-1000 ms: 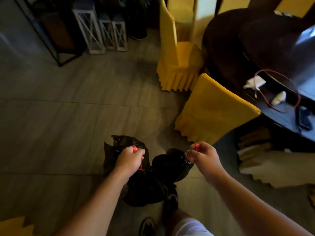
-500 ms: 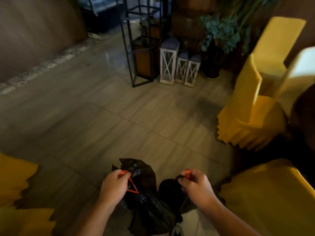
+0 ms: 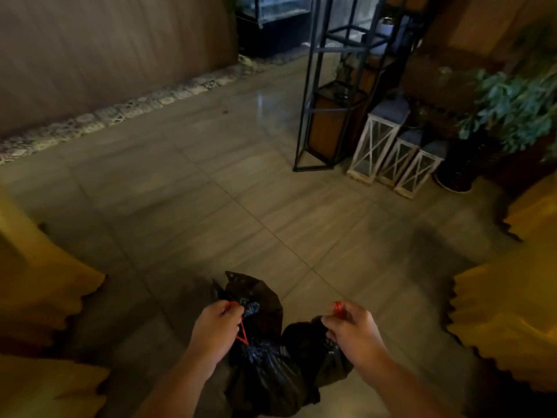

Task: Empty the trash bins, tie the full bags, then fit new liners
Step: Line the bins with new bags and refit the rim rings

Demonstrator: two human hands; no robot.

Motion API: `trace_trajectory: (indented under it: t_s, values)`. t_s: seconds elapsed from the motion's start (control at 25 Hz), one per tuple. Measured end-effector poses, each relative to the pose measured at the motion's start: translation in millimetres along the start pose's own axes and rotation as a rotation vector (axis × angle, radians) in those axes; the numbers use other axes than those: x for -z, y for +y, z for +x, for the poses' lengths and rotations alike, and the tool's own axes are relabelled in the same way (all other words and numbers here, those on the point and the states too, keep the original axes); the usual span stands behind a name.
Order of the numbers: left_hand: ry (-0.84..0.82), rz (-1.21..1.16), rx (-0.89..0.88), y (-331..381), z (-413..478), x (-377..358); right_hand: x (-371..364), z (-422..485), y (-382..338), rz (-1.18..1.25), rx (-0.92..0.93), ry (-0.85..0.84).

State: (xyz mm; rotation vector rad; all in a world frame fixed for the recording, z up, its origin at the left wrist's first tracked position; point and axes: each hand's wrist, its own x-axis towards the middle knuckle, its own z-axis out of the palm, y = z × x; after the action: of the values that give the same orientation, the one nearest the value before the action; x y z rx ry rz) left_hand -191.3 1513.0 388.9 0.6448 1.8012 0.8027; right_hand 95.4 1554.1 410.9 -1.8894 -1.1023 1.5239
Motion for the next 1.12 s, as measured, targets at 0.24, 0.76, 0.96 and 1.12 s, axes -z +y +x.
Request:
trace_trajectory:
  t_s: [0.24,0.76,0.96,1.12]
  values:
    - [0.000,-0.100,0.082,60.1,116.8,54.4,-88.0,93.8,-113.4,-0.057,0.038,-0.024]
    - [0.273,-0.162,0.092,185.3,354.4,181.4,-258.2,348.9,-320.0,-0.197,0.189,-0.259]
    - [0.385,-0.210,0.132,245.3,436.5,246.0,-334.5,429.5,-414.9,-0.219,0.214,-0.377]
    - [0.485,-0.260,0.113,287.1,494.2,303.7,-402.2,481.1,-492.0,-0.269,0.263,-0.429]
